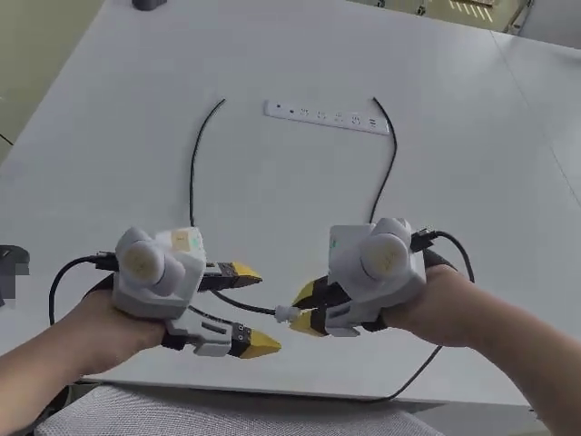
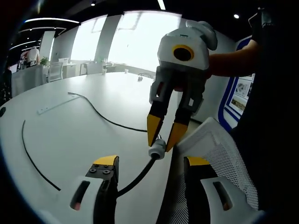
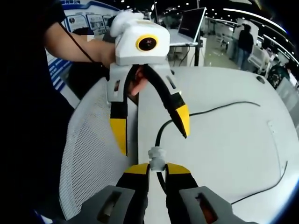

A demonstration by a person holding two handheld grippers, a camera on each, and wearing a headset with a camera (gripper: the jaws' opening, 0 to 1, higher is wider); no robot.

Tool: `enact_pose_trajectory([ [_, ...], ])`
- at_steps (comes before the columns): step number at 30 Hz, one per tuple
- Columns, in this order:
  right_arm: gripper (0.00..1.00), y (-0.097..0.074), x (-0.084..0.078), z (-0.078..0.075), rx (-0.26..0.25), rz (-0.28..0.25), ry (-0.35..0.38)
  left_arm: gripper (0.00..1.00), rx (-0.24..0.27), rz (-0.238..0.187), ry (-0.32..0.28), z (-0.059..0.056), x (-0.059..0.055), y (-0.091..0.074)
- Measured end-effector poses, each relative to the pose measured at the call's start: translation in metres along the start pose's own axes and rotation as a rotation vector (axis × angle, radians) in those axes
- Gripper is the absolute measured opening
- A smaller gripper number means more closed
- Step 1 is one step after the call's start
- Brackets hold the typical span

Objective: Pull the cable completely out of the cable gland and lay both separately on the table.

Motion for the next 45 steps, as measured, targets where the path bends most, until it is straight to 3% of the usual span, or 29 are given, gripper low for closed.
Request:
enact_pose_trajectory([
  [26, 0.07, -0.0016, 0.0079, 0.0014, 0.032, -0.006, -0.028, 0.28, -0.067, -0.035, -0.008, -0.0015, 0.0036, 0.0088],
  [32, 0.07, -0.0002, 0.0079, 0.0009, 0.034, 0.000, -0.039, 0.18, -0.103, -0.037, -0.016, -0.0028, 0.0020, 0.0083],
  [45, 0.08, 0.0014, 0.0064, -0.0018, 0.036, -0.018, -0.056, 0.15, -0.099, -0.039, 0.015, -0.0034, 0.0018, 0.0096],
])
Point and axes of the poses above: the centre of the closed fingertips' face, and the gripper's own axes: y roughly forward along the fingers, z roughly to its left, x roughly out of its top, the point moved 3 cm from there along -y, roughly backward along the fingers, and after that the axes turned 10 degrees about -z, right-handed, at the moved point
